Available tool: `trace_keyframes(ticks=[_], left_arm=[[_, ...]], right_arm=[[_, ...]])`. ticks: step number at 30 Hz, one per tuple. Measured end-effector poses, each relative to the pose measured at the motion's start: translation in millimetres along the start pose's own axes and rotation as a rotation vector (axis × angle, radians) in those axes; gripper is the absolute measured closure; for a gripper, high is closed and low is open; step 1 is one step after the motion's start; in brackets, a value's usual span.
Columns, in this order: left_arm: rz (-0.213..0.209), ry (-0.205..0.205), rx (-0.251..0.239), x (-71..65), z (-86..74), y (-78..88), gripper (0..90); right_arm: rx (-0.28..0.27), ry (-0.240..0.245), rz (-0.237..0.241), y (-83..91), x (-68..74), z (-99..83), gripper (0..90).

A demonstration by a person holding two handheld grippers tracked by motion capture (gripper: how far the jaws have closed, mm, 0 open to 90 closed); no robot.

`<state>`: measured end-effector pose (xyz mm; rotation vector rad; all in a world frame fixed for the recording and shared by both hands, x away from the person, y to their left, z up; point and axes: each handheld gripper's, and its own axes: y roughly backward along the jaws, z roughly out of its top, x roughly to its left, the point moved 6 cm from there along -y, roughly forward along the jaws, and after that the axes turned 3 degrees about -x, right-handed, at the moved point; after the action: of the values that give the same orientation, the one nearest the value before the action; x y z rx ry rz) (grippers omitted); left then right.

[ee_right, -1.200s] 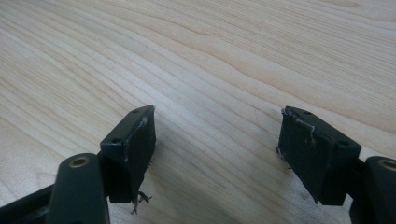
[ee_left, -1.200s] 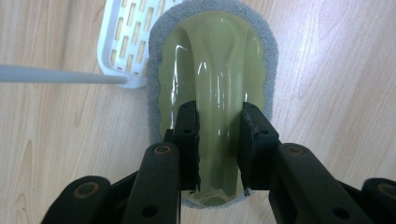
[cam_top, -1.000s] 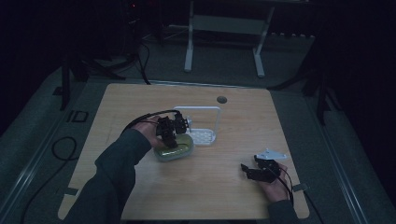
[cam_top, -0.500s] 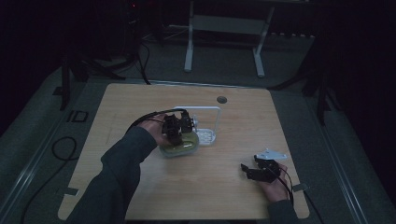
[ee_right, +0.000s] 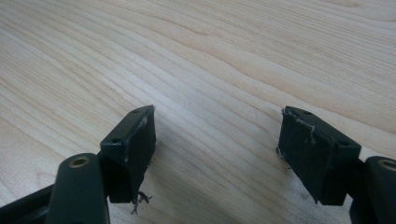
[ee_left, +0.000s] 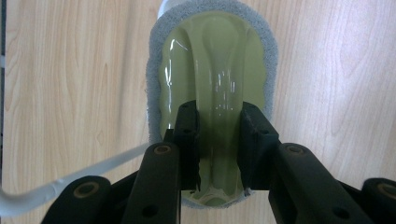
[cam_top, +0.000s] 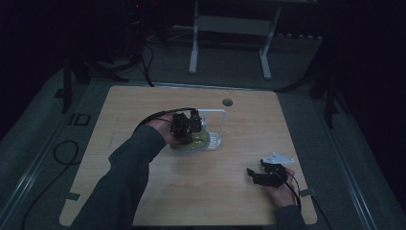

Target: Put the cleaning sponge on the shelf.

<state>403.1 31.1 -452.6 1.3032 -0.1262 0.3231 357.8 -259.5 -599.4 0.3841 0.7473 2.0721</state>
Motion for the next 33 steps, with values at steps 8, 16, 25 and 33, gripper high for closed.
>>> trace_keyframes(ticks=[8,16,25,33], left_arm=[[0.021,-0.035,-0.012,3.1,5.5,-7.8,71.7],[0.018,-0.06,-0.015,2.6,11.3,-14.6,71.7],[0.022,-0.068,0.001,4.5,15.5,-22.6,71.7],[0.036,-0.071,-0.006,9.0,20.8,-28.2,71.7]], right_arm=[[0.0,-0.001,0.0,0.0,0.1,0.0,27.1],[0.0,0.0,0.0,0.0,0.0,0.0,27.0],[0.0,0.0,0.0,0.0,0.0,0.0,27.0],[0.0,-0.001,0.0,0.0,0.1,0.0,27.0]])
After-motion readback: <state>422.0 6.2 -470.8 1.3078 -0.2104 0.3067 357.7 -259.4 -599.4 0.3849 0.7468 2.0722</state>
